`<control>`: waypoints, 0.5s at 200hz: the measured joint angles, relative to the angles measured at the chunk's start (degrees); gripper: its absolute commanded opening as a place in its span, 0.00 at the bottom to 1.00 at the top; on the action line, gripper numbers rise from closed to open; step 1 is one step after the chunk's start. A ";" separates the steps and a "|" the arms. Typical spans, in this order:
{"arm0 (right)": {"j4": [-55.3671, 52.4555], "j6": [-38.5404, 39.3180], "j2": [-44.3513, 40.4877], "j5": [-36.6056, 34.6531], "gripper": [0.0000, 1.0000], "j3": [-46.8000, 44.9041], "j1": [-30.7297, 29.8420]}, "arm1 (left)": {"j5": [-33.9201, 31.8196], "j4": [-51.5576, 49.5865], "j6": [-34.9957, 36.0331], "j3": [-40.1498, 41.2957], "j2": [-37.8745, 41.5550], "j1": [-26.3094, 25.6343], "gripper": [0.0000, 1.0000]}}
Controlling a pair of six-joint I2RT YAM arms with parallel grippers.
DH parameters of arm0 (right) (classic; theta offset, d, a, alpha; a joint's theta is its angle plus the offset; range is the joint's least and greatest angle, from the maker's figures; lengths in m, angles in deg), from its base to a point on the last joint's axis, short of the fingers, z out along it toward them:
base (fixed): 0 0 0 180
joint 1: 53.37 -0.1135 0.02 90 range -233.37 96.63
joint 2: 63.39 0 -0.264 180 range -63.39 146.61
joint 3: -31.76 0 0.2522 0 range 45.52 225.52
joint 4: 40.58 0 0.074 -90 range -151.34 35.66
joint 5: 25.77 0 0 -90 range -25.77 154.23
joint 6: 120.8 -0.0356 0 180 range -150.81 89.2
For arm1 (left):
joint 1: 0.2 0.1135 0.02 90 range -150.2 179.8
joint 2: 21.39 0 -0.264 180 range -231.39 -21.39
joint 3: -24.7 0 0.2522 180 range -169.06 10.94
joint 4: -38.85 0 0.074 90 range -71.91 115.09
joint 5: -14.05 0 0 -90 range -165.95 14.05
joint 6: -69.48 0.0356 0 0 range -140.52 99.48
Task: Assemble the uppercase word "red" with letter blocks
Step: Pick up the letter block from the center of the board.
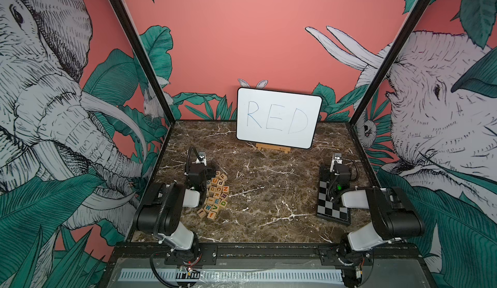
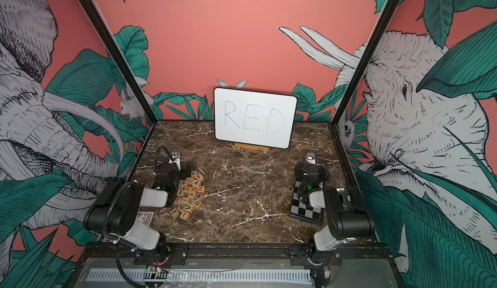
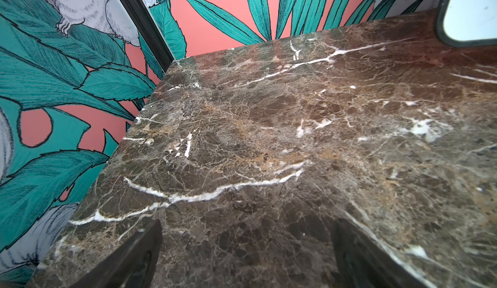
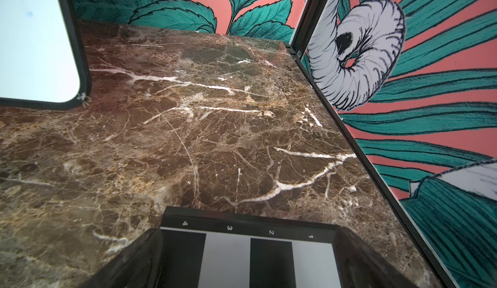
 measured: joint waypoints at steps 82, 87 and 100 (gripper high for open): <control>0.00 0.00 -0.02 0.00 0.99 0.00 0.00 | 0.00 0.02 0.00 0.00 0.00 0.00 0.99; 0.00 0.00 -0.04 -0.02 0.99 0.00 0.00 | 0.00 0.02 0.00 0.00 0.00 0.00 0.99; -1.86 0.02 -1.40 0.00 0.99 0.02 0.00 | 0.04 0.22 0.07 0.00 0.00 0.00 0.99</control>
